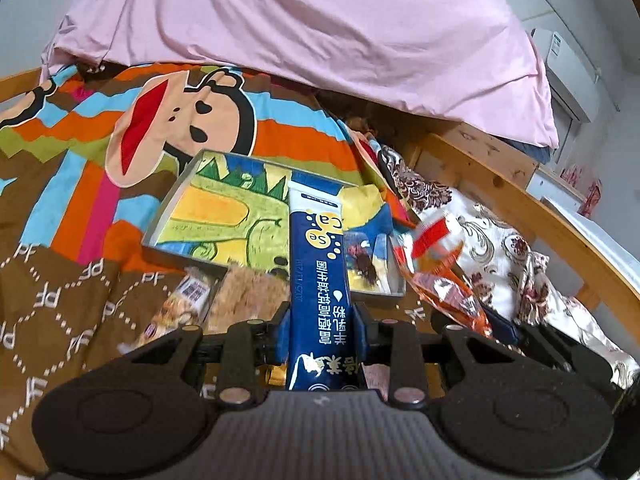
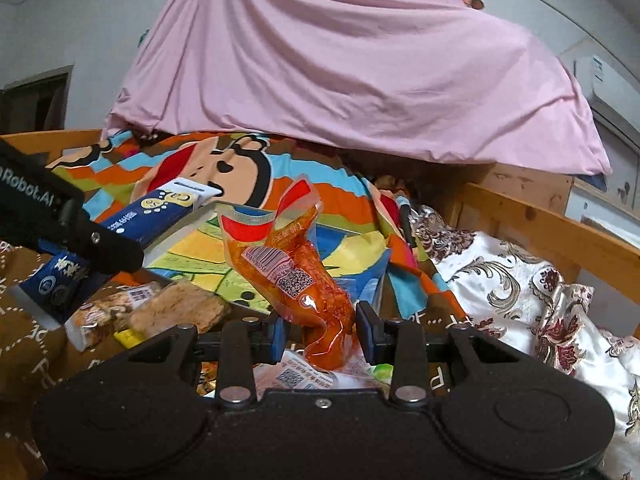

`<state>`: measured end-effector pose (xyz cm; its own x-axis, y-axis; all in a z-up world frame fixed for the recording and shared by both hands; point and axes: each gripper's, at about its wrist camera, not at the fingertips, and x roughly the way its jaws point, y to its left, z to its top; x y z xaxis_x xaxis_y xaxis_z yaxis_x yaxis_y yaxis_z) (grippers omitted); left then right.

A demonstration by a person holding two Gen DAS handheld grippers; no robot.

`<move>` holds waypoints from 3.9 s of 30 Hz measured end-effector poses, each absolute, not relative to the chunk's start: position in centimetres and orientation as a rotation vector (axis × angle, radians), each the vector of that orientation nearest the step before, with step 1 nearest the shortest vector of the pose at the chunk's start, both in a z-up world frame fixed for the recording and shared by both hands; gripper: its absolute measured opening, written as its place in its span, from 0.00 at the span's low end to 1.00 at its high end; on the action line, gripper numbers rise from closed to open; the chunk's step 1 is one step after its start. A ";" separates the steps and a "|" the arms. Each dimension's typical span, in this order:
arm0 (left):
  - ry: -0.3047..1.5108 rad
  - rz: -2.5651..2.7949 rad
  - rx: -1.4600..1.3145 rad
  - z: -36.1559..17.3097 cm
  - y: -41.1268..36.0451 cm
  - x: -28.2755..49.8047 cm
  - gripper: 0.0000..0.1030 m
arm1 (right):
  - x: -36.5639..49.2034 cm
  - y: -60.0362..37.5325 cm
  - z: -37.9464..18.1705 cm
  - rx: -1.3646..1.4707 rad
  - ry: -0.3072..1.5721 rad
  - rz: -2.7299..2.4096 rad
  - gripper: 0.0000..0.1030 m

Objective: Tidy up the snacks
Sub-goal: 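Lift the blue packet with the left tool while the right tool lifts the orange bag toward the tray, then lower the blue packet into the tray with the left tool while the right tool drops the orange bag, then withdraw both tools from the tray back over the snack pile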

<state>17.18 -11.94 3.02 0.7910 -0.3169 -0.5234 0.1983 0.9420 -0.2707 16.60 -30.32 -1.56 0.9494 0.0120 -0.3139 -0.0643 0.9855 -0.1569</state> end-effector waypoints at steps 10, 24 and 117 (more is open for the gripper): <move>0.614 -0.295 -0.253 2.2 -13.4 23.4 0.33 | 21.7 -32.6 -2.1 -0.133 0.294 -0.016 0.36; 0.646 -0.197 -0.267 -0.4 -16.0 36.3 0.33 | 32.6 -34.6 -4.9 0.076 0.318 0.023 0.36; 0.357 -0.127 -0.119 5.1 -6.0 12.3 0.99 | 8.7 -31.8 1.9 0.201 0.094 -0.029 0.99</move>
<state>12.26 -5.95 5.15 0.9290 -0.1449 -0.3405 0.1028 0.9850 -0.1387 8.72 -31.82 1.91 0.9952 -0.0189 -0.0961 0.0377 0.9796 0.1976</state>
